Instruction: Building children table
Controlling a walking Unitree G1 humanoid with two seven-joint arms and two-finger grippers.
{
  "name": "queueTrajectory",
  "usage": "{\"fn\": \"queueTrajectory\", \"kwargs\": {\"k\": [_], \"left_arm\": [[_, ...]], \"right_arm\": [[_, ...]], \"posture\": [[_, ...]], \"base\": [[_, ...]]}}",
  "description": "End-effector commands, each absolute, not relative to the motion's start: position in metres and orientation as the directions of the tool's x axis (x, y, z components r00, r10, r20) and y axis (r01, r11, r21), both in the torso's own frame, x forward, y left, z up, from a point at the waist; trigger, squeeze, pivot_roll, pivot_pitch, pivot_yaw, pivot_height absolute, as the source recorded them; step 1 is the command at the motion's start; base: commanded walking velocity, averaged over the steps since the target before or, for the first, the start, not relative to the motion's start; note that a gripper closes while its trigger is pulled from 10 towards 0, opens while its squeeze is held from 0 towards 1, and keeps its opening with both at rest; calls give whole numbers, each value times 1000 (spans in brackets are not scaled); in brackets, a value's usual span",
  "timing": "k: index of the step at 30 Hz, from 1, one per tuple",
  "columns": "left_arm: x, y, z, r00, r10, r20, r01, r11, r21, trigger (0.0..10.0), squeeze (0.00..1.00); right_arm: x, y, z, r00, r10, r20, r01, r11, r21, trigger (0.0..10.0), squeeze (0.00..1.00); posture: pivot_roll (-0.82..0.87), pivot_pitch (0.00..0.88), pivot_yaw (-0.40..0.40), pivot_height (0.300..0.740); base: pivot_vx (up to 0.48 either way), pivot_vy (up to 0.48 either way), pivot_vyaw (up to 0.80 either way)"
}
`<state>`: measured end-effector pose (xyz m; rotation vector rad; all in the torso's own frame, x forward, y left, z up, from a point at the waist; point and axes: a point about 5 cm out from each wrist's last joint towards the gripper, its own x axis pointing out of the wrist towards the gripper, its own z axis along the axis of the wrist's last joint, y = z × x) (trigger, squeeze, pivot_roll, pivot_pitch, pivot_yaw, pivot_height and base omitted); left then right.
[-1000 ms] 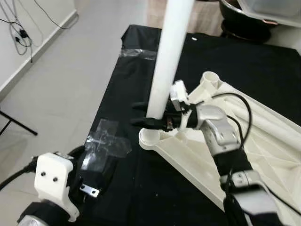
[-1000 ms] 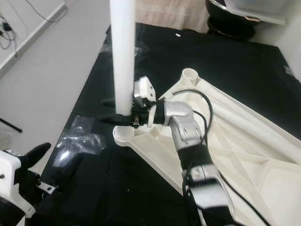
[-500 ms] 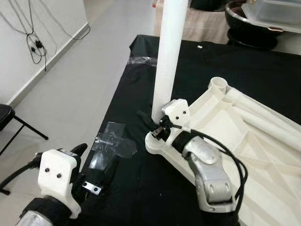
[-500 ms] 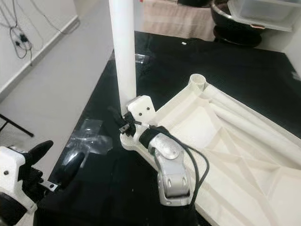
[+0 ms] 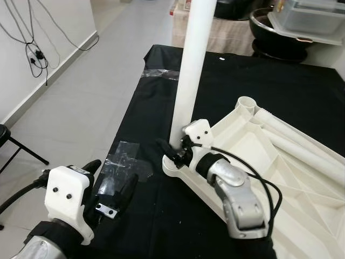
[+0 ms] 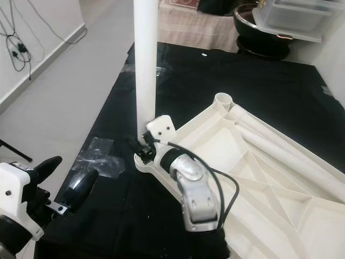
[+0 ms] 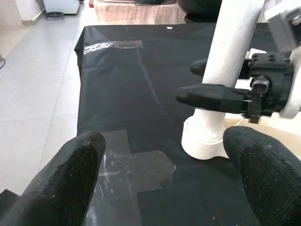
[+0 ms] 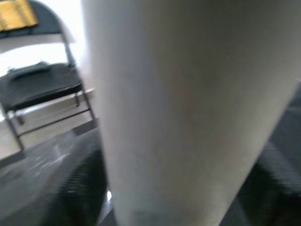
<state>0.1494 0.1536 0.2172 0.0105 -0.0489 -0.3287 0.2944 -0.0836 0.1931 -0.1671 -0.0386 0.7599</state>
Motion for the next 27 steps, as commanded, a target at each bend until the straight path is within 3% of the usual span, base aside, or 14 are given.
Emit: {"fn": "queueTrajectory", "kwargs": {"k": [1, 2, 3, 4, 7, 8, 9, 10, 11, 17, 22, 25, 27], "left_arm": [[149, 153, 213, 946, -322, 15, 322, 947, 8, 10000, 0], [149, 153, 213, 947, -322, 13, 322, 947, 8, 10000, 0], [149, 153, 213, 947, -322, 13, 322, 947, 8, 10000, 0], [149, 153, 213, 947, -322, 11, 322, 947, 8, 10000, 0], [148, 153, 213, 947, -321, 10, 321, 947, 9, 10000, 0], [148, 153, 212, 946, -325, 4, 325, 946, 10, 10000, 0], [147, 152, 211, 942, -335, -5, 335, 942, 9, 10000, 0], [147, 152, 211, 942, -335, -5, 335, 942, 9, 10000, 0], [146, 151, 209, 938, -345, -17, 345, 939, 5, 10000, 0], [143, 149, 195, 903, -416, -111, 420, 907, 18, 10000, 0], [142, 145, 186, 864, -475, -166, 482, 876, 5, 10000, 0], [142, 141, 176, 821, -531, -210, 545, 838, 13, 10000, 0], [143, 141, 172, 806, -546, -227, 566, 824, 26, 10000, 0]], "right_arm": [[293, -93, 199, 662, 748, -47, -737, 637, -225, 10000, 1000], [293, -104, 198, 606, 787, -115, -777, 555, -297, 10000, 1000], [293, -104, 198, 606, 787, -115, -777, 555, -297, 10000, 1000], [294, -116, 195, 569, 796, -206, -806, 489, -333, 10000, 1000], [294, -124, 193, 546, 794, -265, -823, 451, -346, 10000, 1000], [291, -135, 189, 508, 785, -354, -850, 391, -352, 10000, 933], [290, -147, 186, 490, 759, -430, -866, 367, -339, 10000, 463], [290, -147, 186, 490, 759, -430, -866, 367, -339, 10000, 463], [290, -159, 184, 477, 726, -495, -877, 356, -324, 10000, 0], [287, -181, 183, 466, 652, -598, -882, 392, -260, 10000, 0], [280, -180, 185, 437, 669, -601, -892, 405, -198, 10000, 0], [265, -177, 193, 368, 730, -576, -920, 375, -113, 10000, 0], [262, -181, 195, 391, 716, -577, -908, 403, -116, 10000, 0]], "posture": [[163, 157, -87, 740], [163, 158, -88, 740], [163, 158, -88, 740], [164, 161, -93, 740], [163, 163, -94, 740], [162, 165, -97, 740], [160, 167, -99, 740], [160, 167, -99, 740], [155, 168, -100, 740], [140, 169, -104, 740], [130, 168, -104, 740], [115, 166, -100, 740], [97, 163, -94, 740]], "base": [[0, 0, 0], [0, 0, 0], [0, 0, 0], [0, 0, 0], [0, 0, 0], [0, 0, 0], [0, 0, 0], [0, 0, 0], [0, 0, 0], [0, 0, 0], [0, 0, 0], [0, 0, 0], [0, 0, 0]]}}
